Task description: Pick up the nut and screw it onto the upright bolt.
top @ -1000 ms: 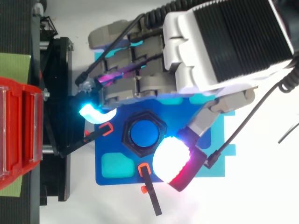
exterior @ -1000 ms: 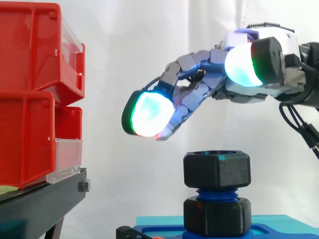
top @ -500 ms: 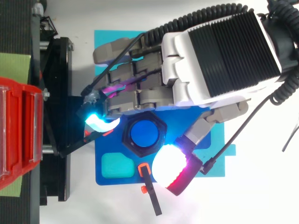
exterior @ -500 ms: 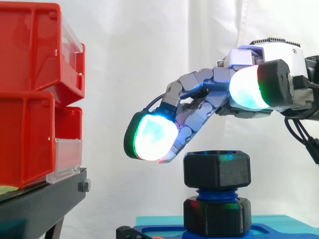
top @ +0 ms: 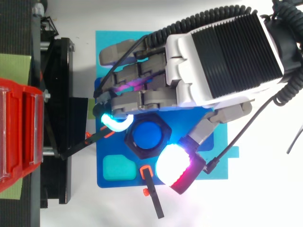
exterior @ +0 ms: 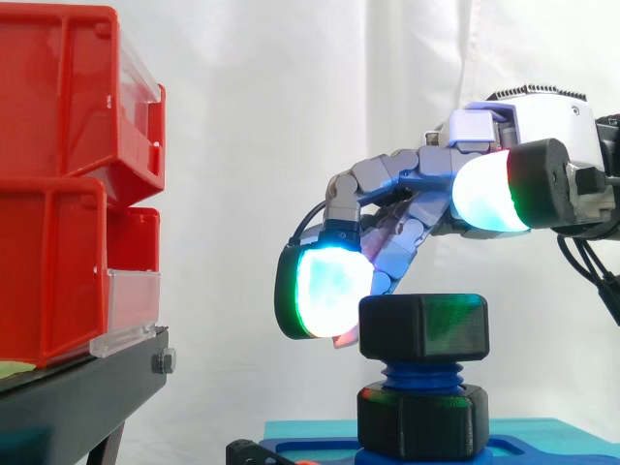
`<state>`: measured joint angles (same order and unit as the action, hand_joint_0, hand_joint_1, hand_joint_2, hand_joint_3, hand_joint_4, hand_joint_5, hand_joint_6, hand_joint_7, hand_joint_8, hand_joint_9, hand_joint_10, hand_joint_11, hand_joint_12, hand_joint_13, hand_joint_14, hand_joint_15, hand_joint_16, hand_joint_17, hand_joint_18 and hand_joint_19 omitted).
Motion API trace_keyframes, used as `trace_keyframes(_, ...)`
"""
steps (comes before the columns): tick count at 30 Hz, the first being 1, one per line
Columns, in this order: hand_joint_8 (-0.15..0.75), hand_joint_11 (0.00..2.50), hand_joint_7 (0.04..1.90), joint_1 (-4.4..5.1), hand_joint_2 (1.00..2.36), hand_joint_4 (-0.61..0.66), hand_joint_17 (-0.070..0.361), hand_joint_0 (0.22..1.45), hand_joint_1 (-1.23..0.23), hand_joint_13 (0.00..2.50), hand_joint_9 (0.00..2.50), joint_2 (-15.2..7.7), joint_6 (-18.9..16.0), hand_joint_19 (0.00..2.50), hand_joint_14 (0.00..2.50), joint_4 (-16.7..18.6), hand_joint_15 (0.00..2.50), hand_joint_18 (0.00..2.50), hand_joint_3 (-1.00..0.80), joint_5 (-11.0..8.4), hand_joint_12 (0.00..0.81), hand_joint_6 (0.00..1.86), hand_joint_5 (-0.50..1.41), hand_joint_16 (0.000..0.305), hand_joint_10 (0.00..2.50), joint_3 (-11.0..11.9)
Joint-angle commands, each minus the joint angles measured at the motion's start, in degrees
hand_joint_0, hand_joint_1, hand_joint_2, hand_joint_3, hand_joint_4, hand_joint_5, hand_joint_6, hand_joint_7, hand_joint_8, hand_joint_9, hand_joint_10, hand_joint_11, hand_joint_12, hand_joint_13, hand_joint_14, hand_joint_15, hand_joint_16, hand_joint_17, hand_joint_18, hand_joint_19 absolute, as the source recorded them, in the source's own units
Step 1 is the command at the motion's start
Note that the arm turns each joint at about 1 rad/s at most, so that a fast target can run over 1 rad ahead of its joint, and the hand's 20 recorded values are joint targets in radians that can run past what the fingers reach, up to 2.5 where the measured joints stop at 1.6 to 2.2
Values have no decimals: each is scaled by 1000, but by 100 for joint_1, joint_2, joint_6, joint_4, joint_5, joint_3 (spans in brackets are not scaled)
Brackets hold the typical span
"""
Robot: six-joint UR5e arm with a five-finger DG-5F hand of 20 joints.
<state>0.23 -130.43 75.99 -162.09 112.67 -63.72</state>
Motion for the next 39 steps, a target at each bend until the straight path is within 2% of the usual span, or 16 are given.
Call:
trace_keyframes(1, 269, 0, 1252, -23, 1000, 257, 28, 548, -231, 647, 929, 0, 4, 0, 0, -24, 0, 314, -500, 9, 193, 504, -9, 13, 0, -9)
trace_keyframes(8, 267, 0, 1349, -58, 1000, 229, 26, 550, -245, 676, 963, 0, 4, 0, 0, -59, 0, 334, -500, 27, 187, 504, 6, 12, 0, 0)
trace_keyframes(12, 270, 0, 1344, -93, 1000, 211, 22, 553, -250, 732, 1040, 0, 4, 0, 0, -50, 0, 374, -500, 36, 175, 504, 13, 10, 0, -9)
trace_keyframes(19, 269, 0, 1378, -172, 1000, 124, 10, 560, -259, 882, 1255, 0, 21, 0, 0, -50, 0, 516, -500, 79, 148, 504, 54, 5, 0, 0)
trace_keyframes(27, 269, 18, 1391, -295, 1000, 135, 5, 564, -278, 981, 1376, 0, 57, 0, 0, -94, 0, 595, -500, 220, 145, 504, 61, 2, 0, 0)
trace_keyframes(33, 268, 12, 1151, -339, 1000, 240, 11, 558, -258, 929, 1290, 9, 57, 0, 0, -94, 0, 543, -500, 282, 162, 505, -2, 5, 0, 18)
trace_keyframes(39, 265, 0, 951, -383, 1000, 273, 16, 548, -249, 881, 1185, 0, 57, 0, 0, -375, 0, 497, -500, 378, 178, 504, -42, 7, 0, 361)
